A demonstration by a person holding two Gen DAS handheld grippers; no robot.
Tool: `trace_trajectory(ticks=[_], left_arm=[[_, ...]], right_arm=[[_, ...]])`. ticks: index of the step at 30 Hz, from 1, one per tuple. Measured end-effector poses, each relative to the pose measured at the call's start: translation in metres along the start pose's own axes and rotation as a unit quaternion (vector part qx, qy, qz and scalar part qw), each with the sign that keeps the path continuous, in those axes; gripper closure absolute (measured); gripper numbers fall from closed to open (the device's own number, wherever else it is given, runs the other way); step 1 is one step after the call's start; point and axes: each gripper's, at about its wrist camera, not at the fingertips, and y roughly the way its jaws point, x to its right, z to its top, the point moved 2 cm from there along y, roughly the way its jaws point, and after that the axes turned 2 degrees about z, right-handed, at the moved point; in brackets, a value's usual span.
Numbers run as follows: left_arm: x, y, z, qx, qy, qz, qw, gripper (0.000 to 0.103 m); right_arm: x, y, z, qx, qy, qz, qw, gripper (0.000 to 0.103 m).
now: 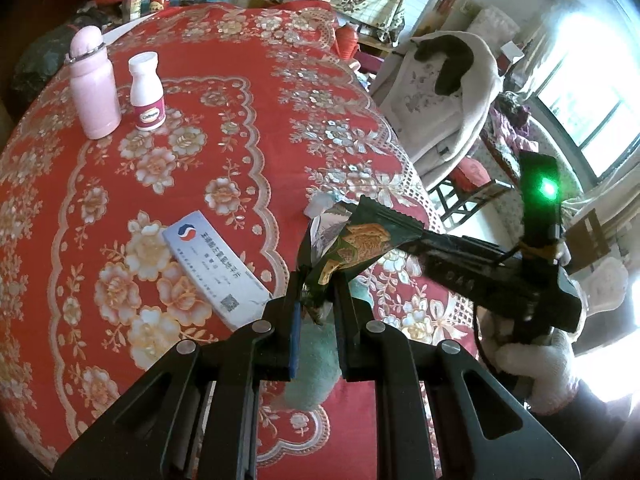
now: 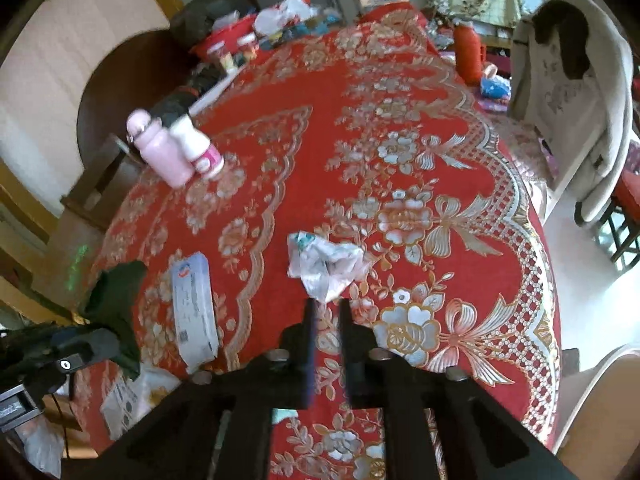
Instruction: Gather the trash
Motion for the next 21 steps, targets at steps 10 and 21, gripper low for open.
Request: trace_trajectory(ticks=[10, 21], left_arm=[[-0.034, -0.013, -0.001, 0.006, -0.029, 0.016, 0.9994, 0.091], [-0.043, -0.014, -0.001, 0.008, -0.042, 0.012, 0.9990, 0.091]], right_arm=[[-0.006, 0.057, 0.030, -0.013, 0.021, -0.011, 1.000, 0.039], [-0.001, 0.048, 0.025, -0.006, 0.015, -0.005, 1.000, 0.084]])
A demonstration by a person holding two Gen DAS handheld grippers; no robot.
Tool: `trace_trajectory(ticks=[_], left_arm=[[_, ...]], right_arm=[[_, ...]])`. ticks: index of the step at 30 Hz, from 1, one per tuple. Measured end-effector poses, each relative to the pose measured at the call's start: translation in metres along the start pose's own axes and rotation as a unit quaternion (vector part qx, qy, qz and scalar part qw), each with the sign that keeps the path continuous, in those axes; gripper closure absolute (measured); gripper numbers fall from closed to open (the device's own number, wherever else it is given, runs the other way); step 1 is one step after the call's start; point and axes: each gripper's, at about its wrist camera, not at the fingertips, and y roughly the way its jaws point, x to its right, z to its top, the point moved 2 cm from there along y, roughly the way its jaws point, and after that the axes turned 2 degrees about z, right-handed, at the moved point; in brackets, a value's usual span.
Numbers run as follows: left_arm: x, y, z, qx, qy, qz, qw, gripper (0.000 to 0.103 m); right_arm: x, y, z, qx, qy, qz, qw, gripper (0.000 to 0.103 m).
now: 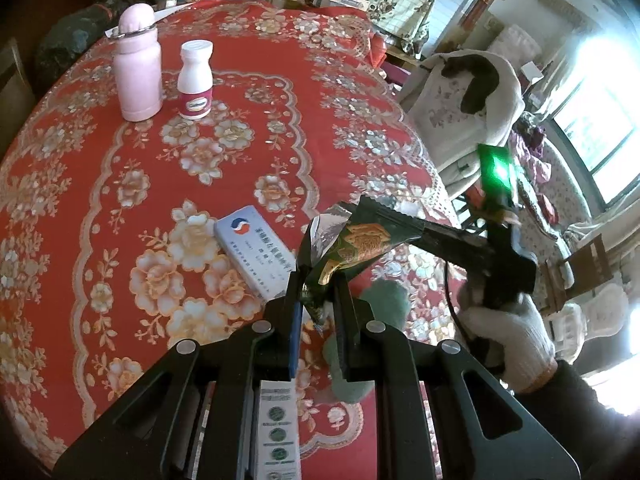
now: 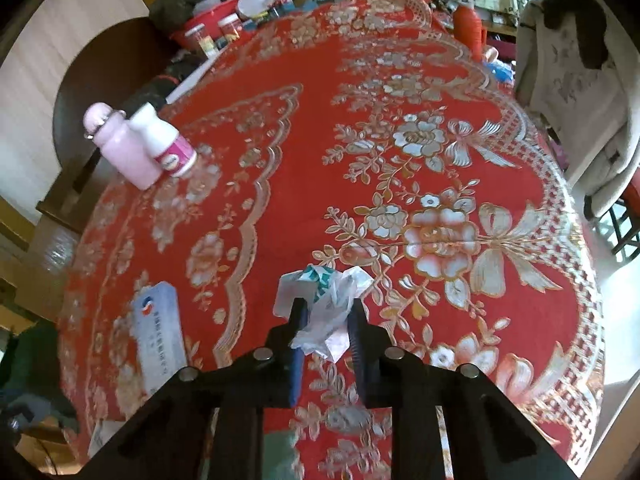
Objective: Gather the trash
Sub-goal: 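Carry the green packet and white-teal wrapper over the white bucket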
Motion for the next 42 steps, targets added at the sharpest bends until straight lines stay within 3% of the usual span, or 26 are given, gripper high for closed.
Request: trace_trajectory(ticks=[5, 9, 20, 31, 42], left_arm=[[0.029, 0.001, 0.002, 0.002, 0.014, -0.016, 0.9998, 0.091], [0.067, 0.004, 0.000, 0.001, 0.037, -0.032, 0.9988, 0.091], [0.175, 0.031, -0.021, -0.025, 0.095, -0.079, 0.9920, 0.091], [0.285, 0.075, -0.052, -0.073, 0.160, -0.129, 0.9759, 0.091], [0.351, 0.118, -0.080, -0.119, 0.198, -0.151, 0.9612, 0.091]], right_arm=[[0.008, -0.045, -0.013, 0.028, 0.012, 0.021, 0.999, 0.085], [0.019, -0.075, -0.025, 0.041, 0.012, 0.013, 0.999, 0.085], [0.100, -0.162, -0.075, 0.079, 0.050, -0.064, 0.994, 0.085], [0.188, -0.224, -0.131, 0.093, 0.124, -0.124, 0.980, 0.084], [0.247, -0.247, -0.175, 0.081, 0.191, -0.155, 0.966, 0.084]])
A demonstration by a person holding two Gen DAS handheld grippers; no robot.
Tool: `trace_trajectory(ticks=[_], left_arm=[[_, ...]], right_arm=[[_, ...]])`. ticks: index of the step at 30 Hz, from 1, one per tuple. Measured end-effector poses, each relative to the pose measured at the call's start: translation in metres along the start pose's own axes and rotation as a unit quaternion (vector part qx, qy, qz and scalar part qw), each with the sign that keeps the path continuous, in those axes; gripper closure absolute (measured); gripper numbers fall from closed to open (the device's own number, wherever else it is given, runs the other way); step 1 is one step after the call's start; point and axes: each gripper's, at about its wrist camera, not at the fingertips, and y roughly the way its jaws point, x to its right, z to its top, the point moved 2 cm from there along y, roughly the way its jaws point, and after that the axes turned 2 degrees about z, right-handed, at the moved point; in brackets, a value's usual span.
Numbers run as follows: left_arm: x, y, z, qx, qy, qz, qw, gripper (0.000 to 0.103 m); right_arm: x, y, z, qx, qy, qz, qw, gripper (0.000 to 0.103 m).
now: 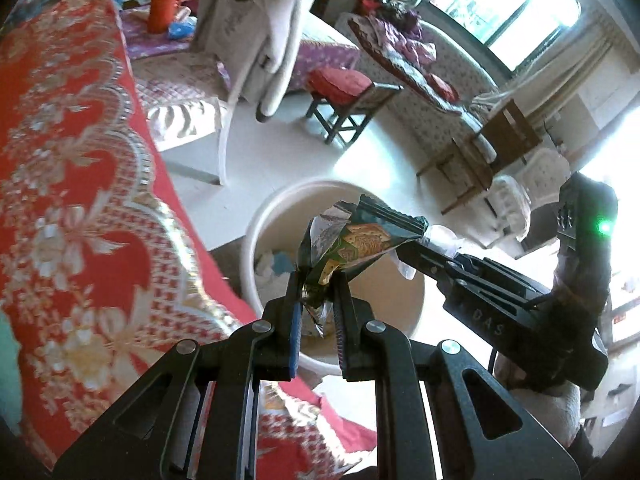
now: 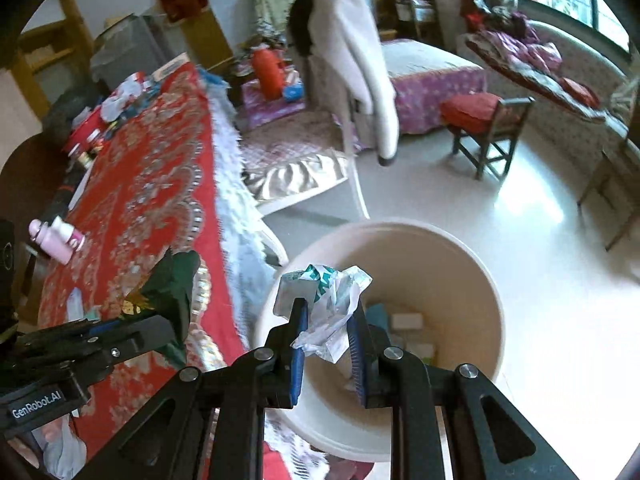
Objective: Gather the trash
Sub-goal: 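Carry the green packet and white-teal wrapper over the white bucket, then open left tool to drop the green packet while right tool drops the wrapper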
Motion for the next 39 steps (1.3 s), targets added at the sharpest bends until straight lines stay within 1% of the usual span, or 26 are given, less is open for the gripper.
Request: trace_trajectory(ticks=[3, 5, 7, 8, 10, 11, 12, 14, 20, 24, 26, 27, 28, 30, 39], left_arm=[[0.008, 0.013, 0.001, -0.010, 0.001, -0.007, 0.9999, 0.091], [0.011, 0.021, 0.002, -0.017, -0.001, -0.020, 0.9996, 0.091], [0.012, 0.025, 0.003, -0.020, -0.002, -0.025, 0.9995, 0.088], [0.013, 0.028, 0.003, -0.022, -0.003, -0.031, 0.9993, 0.086], [0.015, 0.032, 0.003, -0.026, -0.004, -0.038, 0.9989, 0.077], [0.015, 0.034, 0.003, -0.027, -0.006, -0.043, 0.9987, 0.069], [0.015, 0.035, 0.003, -0.026, -0.007, -0.046, 0.9986, 0.064], [0.017, 0.037, 0.002, -0.026, -0.007, -0.049, 0.9984, 0.063], [0.014, 0.036, -0.001, -0.030, -0.008, -0.042, 0.9986, 0.062], [0.009, 0.029, -0.003, -0.025, -0.010, -0.038, 0.9989, 0.061], [0.004, 0.024, -0.004, -0.019, -0.012, -0.033, 0.9992, 0.060], [0.003, 0.023, -0.005, -0.018, -0.012, -0.030, 0.9993, 0.060], [0.002, 0.019, -0.007, -0.015, -0.012, -0.026, 0.9995, 0.060], [-0.001, 0.015, -0.008, -0.010, -0.012, -0.017, 0.9997, 0.060], [-0.022, -0.001, -0.012, 0.003, -0.034, -0.001, 0.9994, 0.060]], right_arm=[[0.015, 0.002, -0.004, -0.008, 0.016, -0.005, 1.000, 0.084], [0.022, 0.004, -0.006, -0.011, 0.024, -0.008, 1.000, 0.084], [0.028, 0.006, -0.008, -0.016, 0.033, -0.011, 0.999, 0.084], [0.030, 0.006, -0.008, -0.019, 0.037, -0.011, 0.999, 0.082], [0.036, 0.006, -0.008, -0.019, 0.045, -0.014, 0.999, 0.068], [0.038, 0.005, -0.008, -0.017, 0.048, -0.015, 0.999, 0.065], [0.041, 0.004, -0.008, -0.016, 0.051, -0.016, 0.998, 0.064], [0.046, 0.002, -0.009, -0.017, 0.055, -0.020, 0.998, 0.063], [0.050, 0.003, -0.010, -0.016, 0.063, -0.022, 0.998, 0.057], [0.050, 0.005, -0.010, -0.020, 0.062, -0.019, 0.998, 0.057], [0.048, 0.007, -0.010, -0.025, 0.061, -0.016, 0.998, 0.052], [0.047, 0.009, -0.010, -0.027, 0.062, -0.014, 0.998, 0.043], [0.046, 0.010, -0.010, -0.028, 0.062, -0.012, 0.998, 0.039], [0.042, 0.012, -0.010, -0.030, 0.060, -0.012, 0.998, 0.039], [0.023, 0.014, -0.006, -0.031, 0.042, -0.007, 0.999, 0.039]])
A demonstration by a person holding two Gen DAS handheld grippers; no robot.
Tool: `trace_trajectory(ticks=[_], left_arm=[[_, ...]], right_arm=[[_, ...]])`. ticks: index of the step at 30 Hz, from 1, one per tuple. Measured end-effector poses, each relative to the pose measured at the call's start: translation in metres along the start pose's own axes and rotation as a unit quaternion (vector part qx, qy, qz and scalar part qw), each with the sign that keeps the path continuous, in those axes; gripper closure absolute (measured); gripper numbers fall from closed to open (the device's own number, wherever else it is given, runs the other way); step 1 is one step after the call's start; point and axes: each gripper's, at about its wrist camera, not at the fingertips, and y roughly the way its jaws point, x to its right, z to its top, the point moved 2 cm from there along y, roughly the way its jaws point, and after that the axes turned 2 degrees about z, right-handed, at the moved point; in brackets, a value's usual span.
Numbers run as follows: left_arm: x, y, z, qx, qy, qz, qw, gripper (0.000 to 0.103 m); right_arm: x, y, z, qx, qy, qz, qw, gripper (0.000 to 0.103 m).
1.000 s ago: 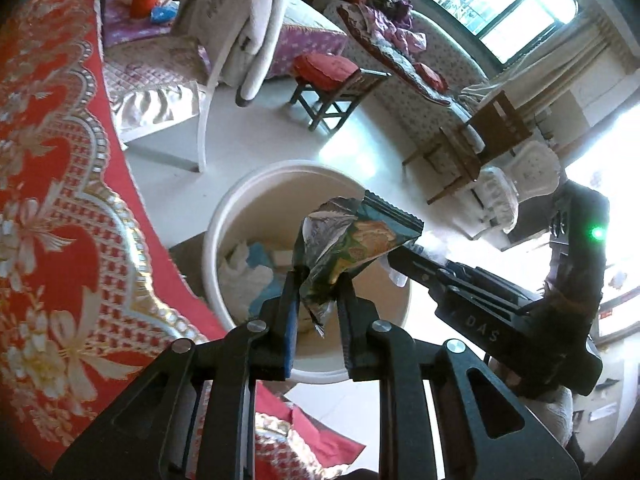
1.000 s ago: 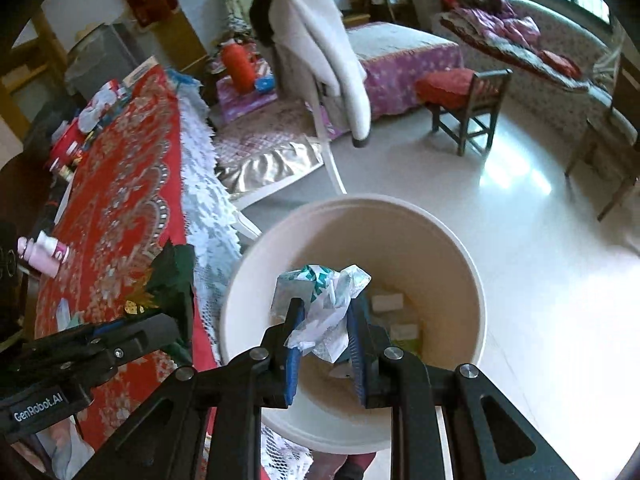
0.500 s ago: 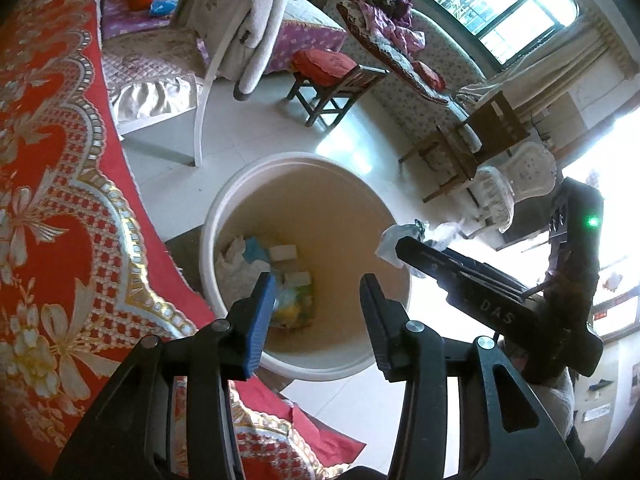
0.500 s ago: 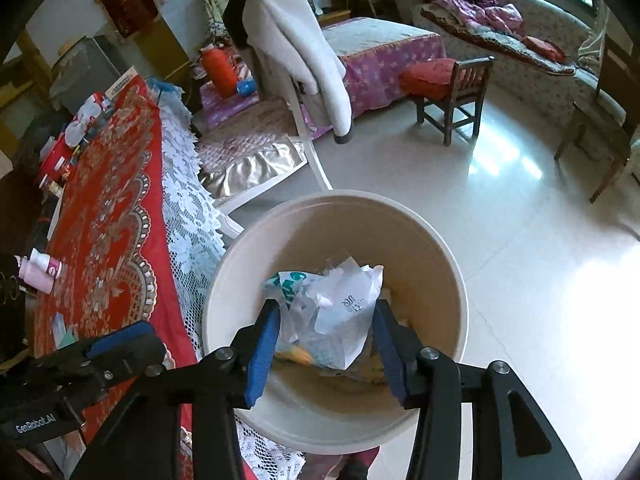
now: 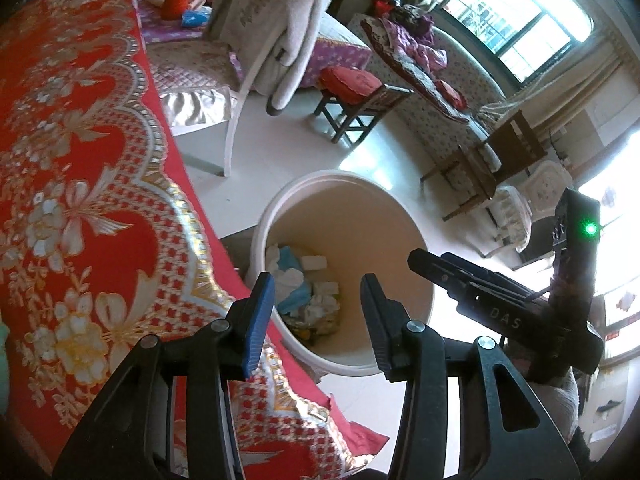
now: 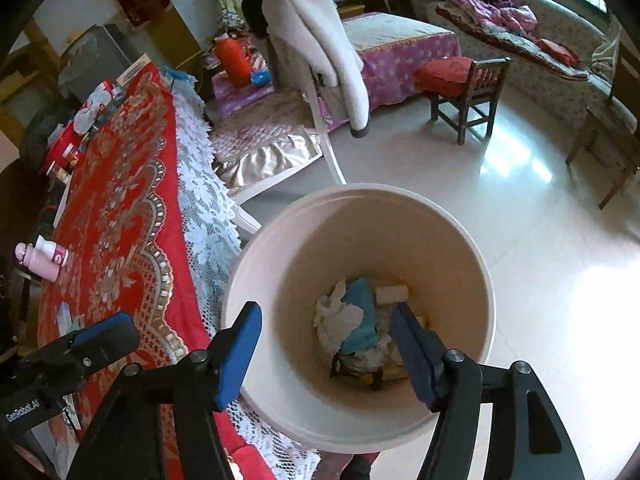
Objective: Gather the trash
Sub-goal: 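Open left tool to drop the green packet while right tool drops the wrapper, then move both open tools back to the tablecloth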
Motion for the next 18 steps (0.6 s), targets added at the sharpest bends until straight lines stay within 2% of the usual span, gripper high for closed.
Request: trace_trajectory(ticks=[8, 18], left_arm=[[-0.021, -0.028, -0.009, 0.019, -0.010, 0.035, 0.9992, 0.060], [-0.085, -0.085, -0.035, 0.050, -0.062, 0.095, 0.9923, 0.060]], right_arm=[[-0.038, 0.000, 0.002, 0.001, -0.034, 0.022, 0.999, 0.039], [-0.130, 0.021, -0.003, -0.023, -0.118, 0.075, 0.990, 0.039]])
